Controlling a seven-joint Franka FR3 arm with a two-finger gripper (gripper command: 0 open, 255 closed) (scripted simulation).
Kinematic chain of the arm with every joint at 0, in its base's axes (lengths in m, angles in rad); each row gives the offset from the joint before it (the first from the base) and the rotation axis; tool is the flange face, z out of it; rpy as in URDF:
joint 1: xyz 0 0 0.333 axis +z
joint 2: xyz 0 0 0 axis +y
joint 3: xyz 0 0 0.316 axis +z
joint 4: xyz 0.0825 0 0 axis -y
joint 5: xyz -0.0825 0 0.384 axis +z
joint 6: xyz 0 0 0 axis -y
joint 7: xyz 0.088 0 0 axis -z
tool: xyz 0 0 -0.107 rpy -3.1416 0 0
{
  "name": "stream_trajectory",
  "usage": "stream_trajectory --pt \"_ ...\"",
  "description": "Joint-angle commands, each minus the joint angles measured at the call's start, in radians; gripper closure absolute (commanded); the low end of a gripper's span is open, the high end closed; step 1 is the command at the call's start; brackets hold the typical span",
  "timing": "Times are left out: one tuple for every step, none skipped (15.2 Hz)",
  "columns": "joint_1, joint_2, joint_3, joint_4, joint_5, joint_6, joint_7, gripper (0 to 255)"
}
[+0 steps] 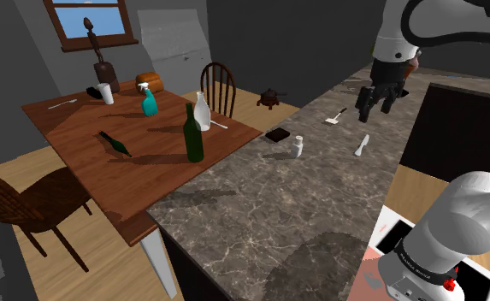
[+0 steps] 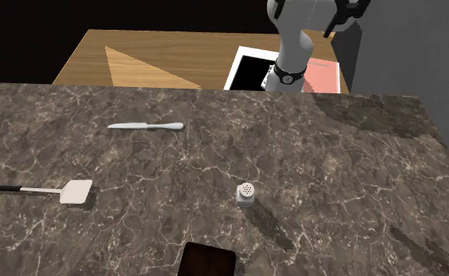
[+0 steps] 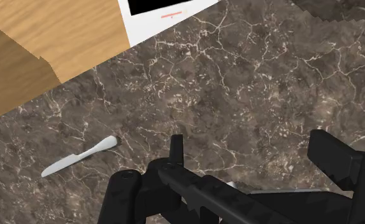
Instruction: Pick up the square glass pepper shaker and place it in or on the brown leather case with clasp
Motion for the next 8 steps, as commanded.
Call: stream_trajectory --pt "0.000 0.000 0.000 0.000 0.000 0.000 0.000 0" --pt "0.000 0.033 -0.006 0.001 0.002 0.029 0.001 0" --pt "-0.001 0.067 -0.011 0.003 0.005 0.057 0.002 0" --pt "-0.001 0.101 -0.017 0.006 0.007 0.085 0.003 0" --pt "-0.001 0.136 -0.022 0.011 0.010 0.113 0.004 0" --pt "-0.001 0.172 -0.028 0.017 0.013 0.139 0.004 0" --pt "-0.001 0.209 -0.033 0.024 0.017 0.165 0.004 0" --pt "0.000 0.246 -0.039 0.033 0.021 0.190 0.003 0"
